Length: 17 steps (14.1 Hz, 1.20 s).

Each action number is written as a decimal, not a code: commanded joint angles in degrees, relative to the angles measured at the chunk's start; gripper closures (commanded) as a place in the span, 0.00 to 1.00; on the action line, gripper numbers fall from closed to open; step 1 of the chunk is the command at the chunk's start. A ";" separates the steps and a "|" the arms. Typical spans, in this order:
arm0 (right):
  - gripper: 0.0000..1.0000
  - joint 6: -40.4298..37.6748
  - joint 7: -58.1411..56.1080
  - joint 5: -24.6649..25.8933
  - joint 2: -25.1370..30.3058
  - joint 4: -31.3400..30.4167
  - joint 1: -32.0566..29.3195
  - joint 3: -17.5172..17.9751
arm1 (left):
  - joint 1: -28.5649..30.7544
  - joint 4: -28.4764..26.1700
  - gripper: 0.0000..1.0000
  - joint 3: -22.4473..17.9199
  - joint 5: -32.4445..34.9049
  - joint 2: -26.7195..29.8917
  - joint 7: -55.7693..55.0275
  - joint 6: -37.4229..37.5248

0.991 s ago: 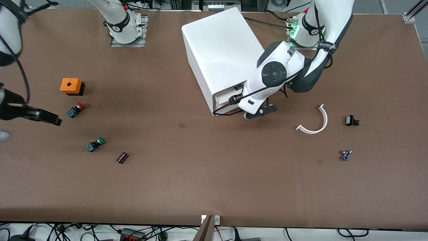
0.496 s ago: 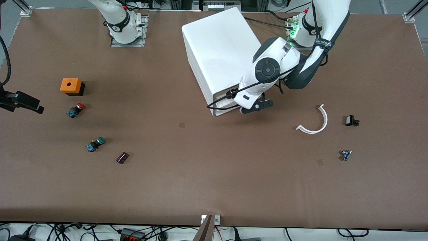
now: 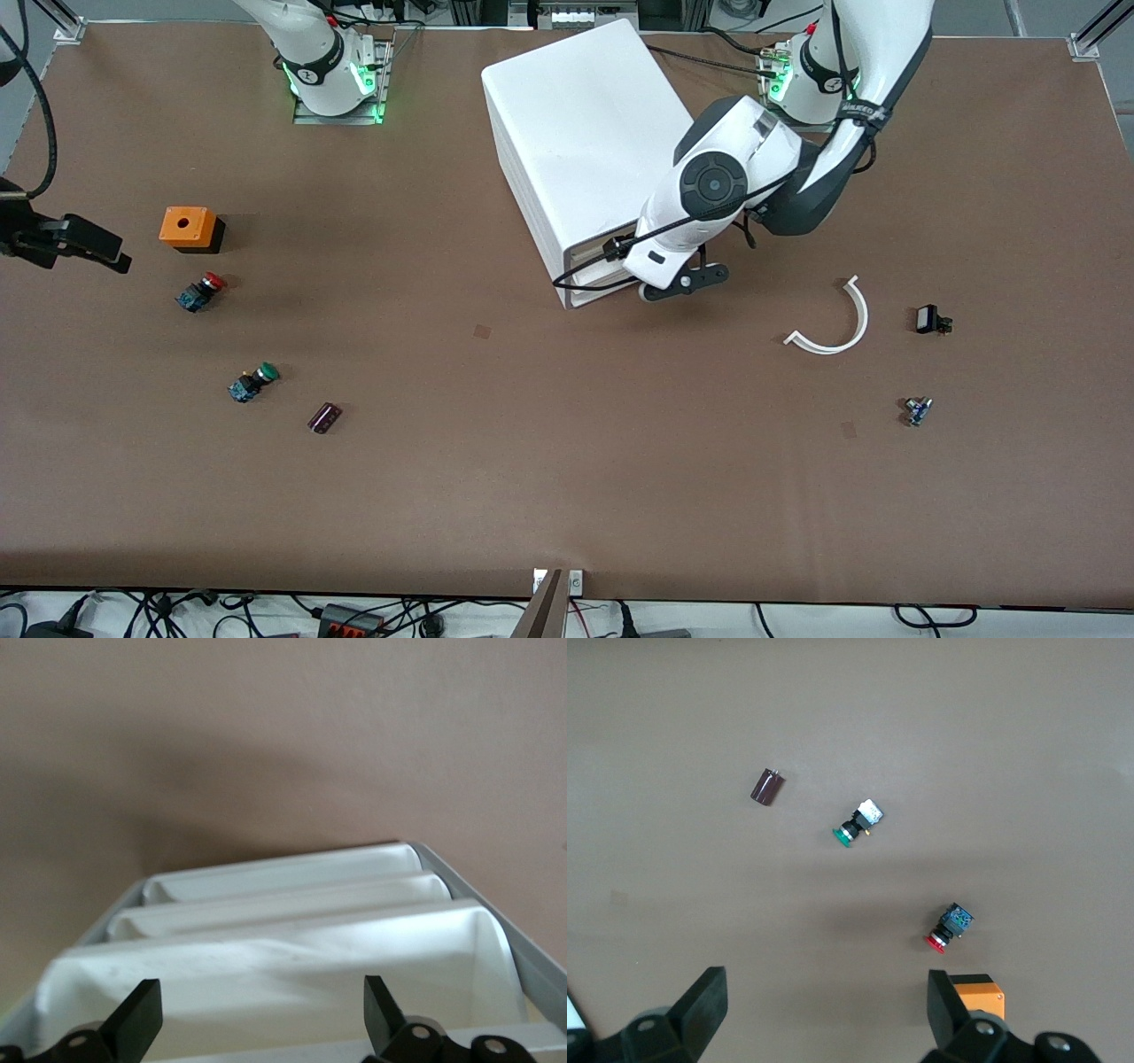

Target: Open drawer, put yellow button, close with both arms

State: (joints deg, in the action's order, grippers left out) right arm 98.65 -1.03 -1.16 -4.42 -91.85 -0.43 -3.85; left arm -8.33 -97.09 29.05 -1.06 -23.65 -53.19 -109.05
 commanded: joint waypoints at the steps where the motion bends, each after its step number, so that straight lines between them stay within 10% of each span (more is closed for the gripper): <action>1: 0.00 4.54 -2.30 0.80 5.64 -8.61 -0.71 0.78 | 5.06 6.28 0.00 0.39 5.96 1.15 8.07 7.33; 12: 0.00 1.99 -2.48 0.37 4.94 -4.92 -0.97 0.34 | 24.67 22.13 0.00 -0.39 11.43 4.03 51.84 22.73; 17: 0.00 1.98 -2.39 0.37 4.77 -5.01 -0.88 0.60 | 11.35 6.70 0.00 -24.97 0.00 19.13 58.64 16.89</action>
State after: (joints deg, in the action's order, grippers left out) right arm 101.49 -2.74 -1.10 -0.16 -97.00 -0.88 -3.82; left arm 10.33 -79.16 13.07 1.16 -13.35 3.71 -87.13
